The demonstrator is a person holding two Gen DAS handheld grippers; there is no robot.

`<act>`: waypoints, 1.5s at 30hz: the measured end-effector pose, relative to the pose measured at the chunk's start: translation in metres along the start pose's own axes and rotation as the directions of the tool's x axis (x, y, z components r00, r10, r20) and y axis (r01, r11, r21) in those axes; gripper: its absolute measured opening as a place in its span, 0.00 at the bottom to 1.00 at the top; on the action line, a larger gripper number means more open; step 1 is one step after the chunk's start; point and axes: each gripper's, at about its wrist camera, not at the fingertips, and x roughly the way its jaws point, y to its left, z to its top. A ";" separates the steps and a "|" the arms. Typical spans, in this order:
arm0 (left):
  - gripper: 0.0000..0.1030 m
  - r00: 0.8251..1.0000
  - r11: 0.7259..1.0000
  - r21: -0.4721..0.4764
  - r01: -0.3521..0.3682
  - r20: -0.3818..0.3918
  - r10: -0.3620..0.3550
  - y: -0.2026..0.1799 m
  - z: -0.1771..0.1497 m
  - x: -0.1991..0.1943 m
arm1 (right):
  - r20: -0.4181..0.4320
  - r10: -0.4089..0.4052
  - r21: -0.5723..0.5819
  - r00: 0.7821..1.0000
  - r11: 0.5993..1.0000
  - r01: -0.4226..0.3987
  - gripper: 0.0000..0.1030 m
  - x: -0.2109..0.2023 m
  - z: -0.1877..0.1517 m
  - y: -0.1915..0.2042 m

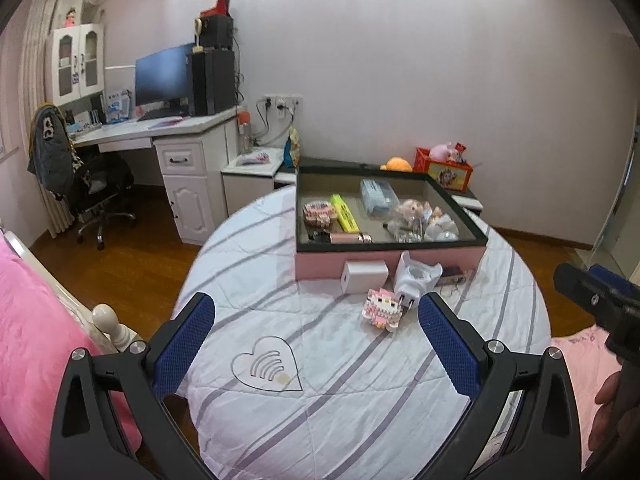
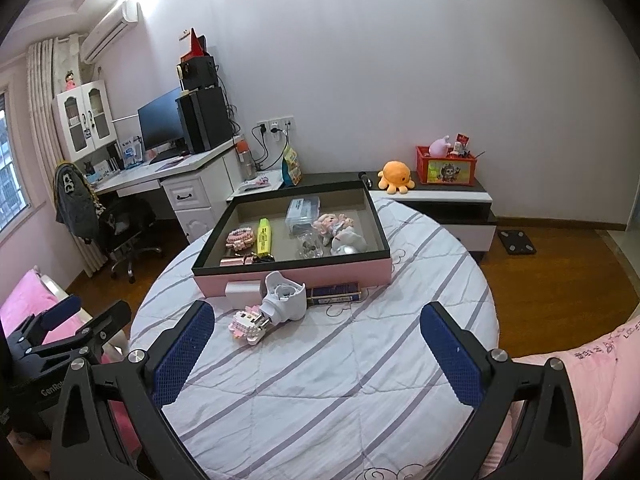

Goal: Organize rigid objects
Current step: 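Withdraw both tools from the box toward the remaining items, then grasp the pink block figure with left tool while right tool grasps the white nozzle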

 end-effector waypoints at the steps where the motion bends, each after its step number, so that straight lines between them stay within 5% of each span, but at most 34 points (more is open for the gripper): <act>1: 1.00 1.000 1.000 0.006 0.001 -0.016 -0.001 -0.001 -0.003 0.006 | -0.005 -0.001 0.004 1.000 1.000 0.001 1.00 0.003 0.000 -0.002; 26: 1.00 0.964 0.991 0.098 0.093 -0.258 -0.065 -0.050 -0.019 0.146 | -0.228 0.020 0.057 0.974 0.998 -0.007 1.00 0.111 -0.014 -0.030; 32: 0.81 0.947 0.988 0.089 0.122 -0.308 -0.089 -0.050 -0.020 0.170 | -0.253 0.015 0.077 0.967 0.997 0.005 1.00 0.126 -0.015 -0.040; 39: 0.43 0.944 0.983 0.081 0.163 -0.301 -0.132 -0.042 -0.017 0.169 | -0.286 0.087 0.075 0.954 0.995 -0.068 1.00 0.154 -0.013 -0.024; 45: 0.43 0.946 0.985 0.050 0.166 -0.291 -0.144 -0.031 -0.018 0.167 | -0.304 0.149 0.039 0.941 0.989 -0.144 1.00 0.180 -0.012 0.004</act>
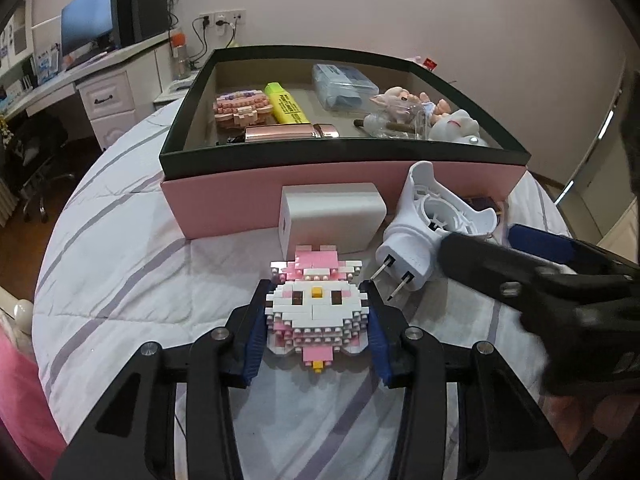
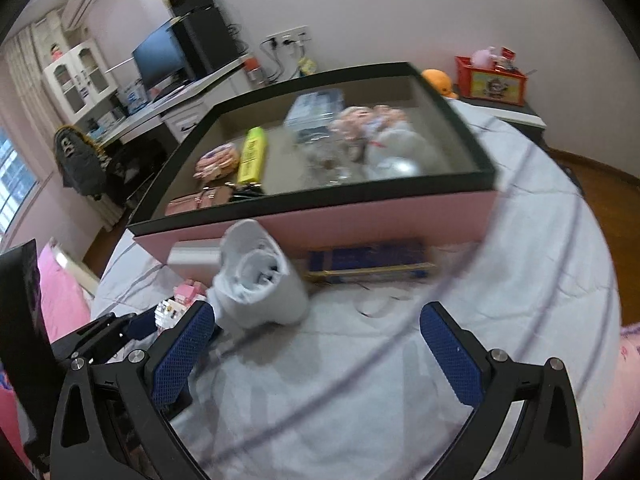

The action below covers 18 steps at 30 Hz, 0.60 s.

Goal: Organize rigid objects
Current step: 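Grasp the pink block figure with left tool while right tool grasps the white nozzle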

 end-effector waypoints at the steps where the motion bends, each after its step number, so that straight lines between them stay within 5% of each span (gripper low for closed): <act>1: 0.43 1.000 1.000 -0.001 -0.001 0.002 0.001 0.000 0.000 0.000 | -0.005 0.004 -0.004 1.000 1.000 -0.004 1.00 0.003 0.000 0.001; 7: 0.43 1.000 1.000 -0.010 -0.005 0.011 0.006 0.002 -0.001 0.000 | -0.035 -0.005 -0.050 0.999 0.999 0.003 0.88 0.030 -0.002 0.014; 11: 0.43 1.000 1.000 -0.018 -0.005 0.012 0.005 0.004 -0.002 -0.002 | -0.026 0.051 -0.058 0.998 0.997 -0.053 0.61 0.028 -0.001 0.019; 18: 0.43 1.000 1.000 -0.030 -0.006 0.020 0.006 0.007 -0.005 -0.010 | -0.016 0.069 -0.064 0.998 0.996 -0.070 0.61 0.018 -0.008 0.019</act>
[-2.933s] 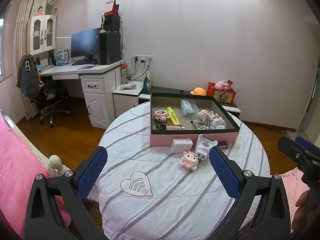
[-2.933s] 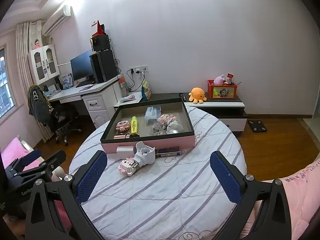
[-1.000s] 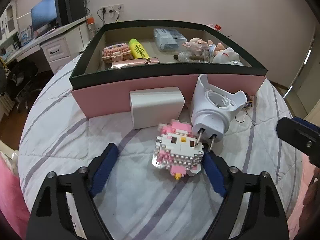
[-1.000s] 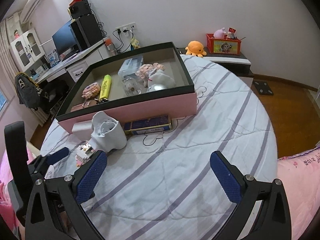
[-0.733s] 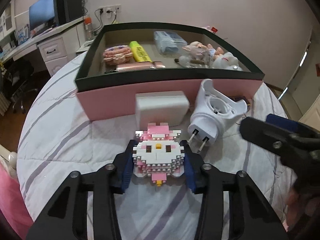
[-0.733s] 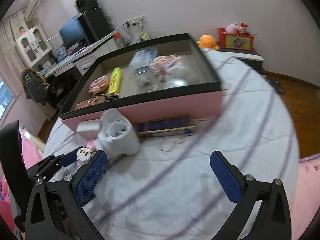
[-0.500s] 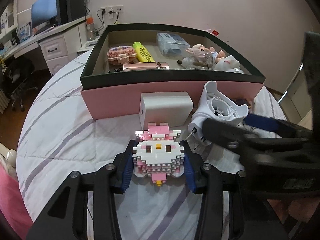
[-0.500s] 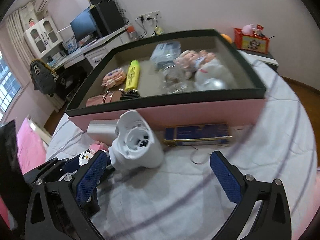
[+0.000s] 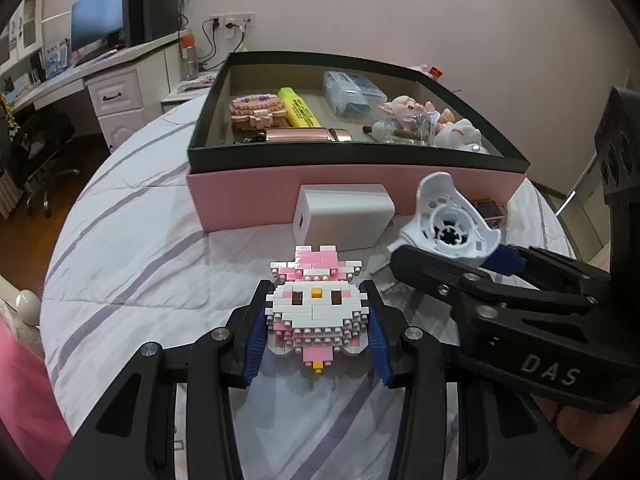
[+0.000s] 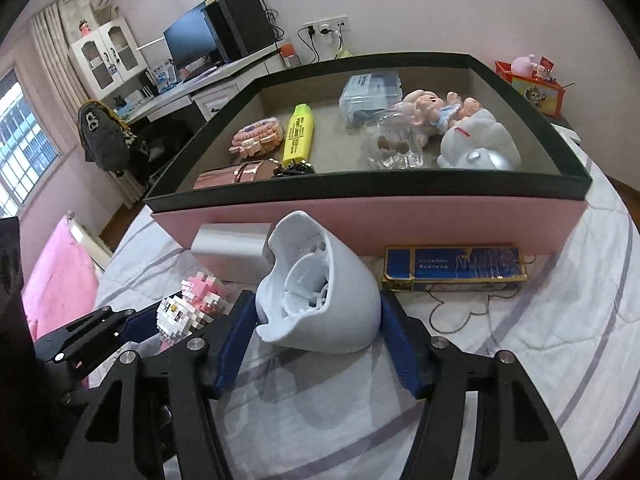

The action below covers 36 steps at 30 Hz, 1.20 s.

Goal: Organize rigid objects
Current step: 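Grasp the pink block figure with left tool while right tool grasps the white nozzle, then carry block figure and nozzle into the box and open both tools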

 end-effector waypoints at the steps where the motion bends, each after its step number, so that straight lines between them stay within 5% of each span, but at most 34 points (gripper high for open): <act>1: 0.43 1.000 1.000 -0.001 -0.001 0.002 0.001 0.000 0.000 -0.001 | 0.001 0.005 0.003 1.000 1.000 -0.005 0.61 -0.002 -0.001 0.000; 21: 0.43 0.994 1.000 0.004 -0.010 0.109 0.010 0.002 0.016 -0.054 | 0.111 0.053 0.060 0.992 0.996 -0.059 0.61 -0.071 0.000 -0.008; 36: 0.43 0.976 0.999 0.035 -0.021 0.219 0.013 0.005 0.110 -0.039 | 0.195 -0.010 -0.007 0.981 1.000 0.012 0.61 -0.071 0.076 -0.018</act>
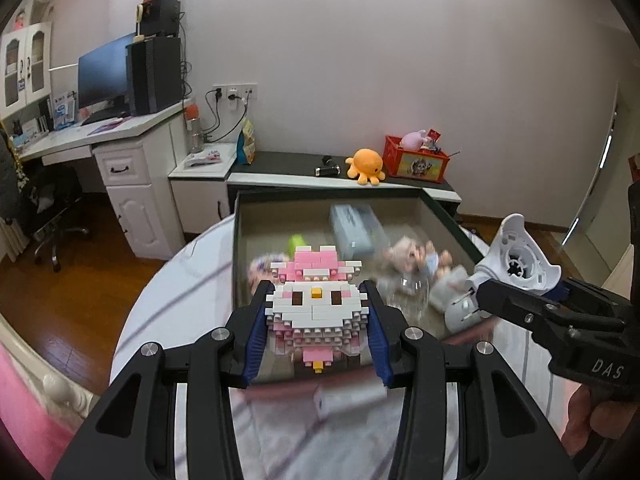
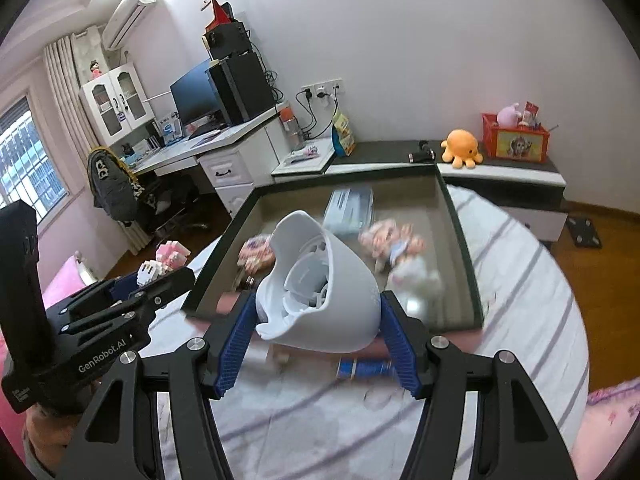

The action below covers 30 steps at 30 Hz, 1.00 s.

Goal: Organize rigid objects
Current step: 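Carry block figure and nozzle into the box and open both tools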

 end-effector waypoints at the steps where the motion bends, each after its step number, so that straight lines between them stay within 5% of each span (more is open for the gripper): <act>1: 0.43 1.000 1.000 0.002 0.006 0.002 -0.006 -0.001 0.007 0.008 | 0.001 -0.002 -0.004 1.000 1.000 0.002 0.61 0.003 0.004 0.000; 9: 0.43 0.999 1.000 -0.006 0.017 -0.042 -0.017 0.000 0.028 0.059 | -0.028 -0.044 -0.025 0.999 0.999 0.044 0.61 0.050 0.038 -0.011; 19: 0.44 0.987 1.000 -0.023 0.013 -0.160 -0.016 0.006 0.018 0.110 | -0.131 -0.095 -0.030 0.987 0.995 0.092 0.62 0.099 0.035 -0.026; 23: 0.80 0.984 0.999 -0.037 0.028 -0.177 -0.034 0.009 0.013 0.109 | -0.147 -0.096 -0.032 0.984 0.995 0.092 0.63 0.098 0.031 -0.030; 24: 0.87 0.986 0.999 -0.041 0.010 -0.168 -0.017 0.011 0.013 0.105 | -0.147 -0.091 -0.033 0.985 0.996 0.087 0.70 0.097 0.031 -0.029; 25: 0.90 0.988 0.999 -0.046 -0.010 -0.156 0.003 0.013 0.013 0.099 | -0.145 -0.090 -0.034 0.985 0.996 0.086 0.79 0.094 0.031 -0.028; 30: 1.00 0.995 0.995 -0.089 -0.037 -0.091 0.029 0.023 0.012 0.065 | -0.118 -0.118 -0.031 0.986 0.993 0.116 0.90 0.074 0.028 -0.028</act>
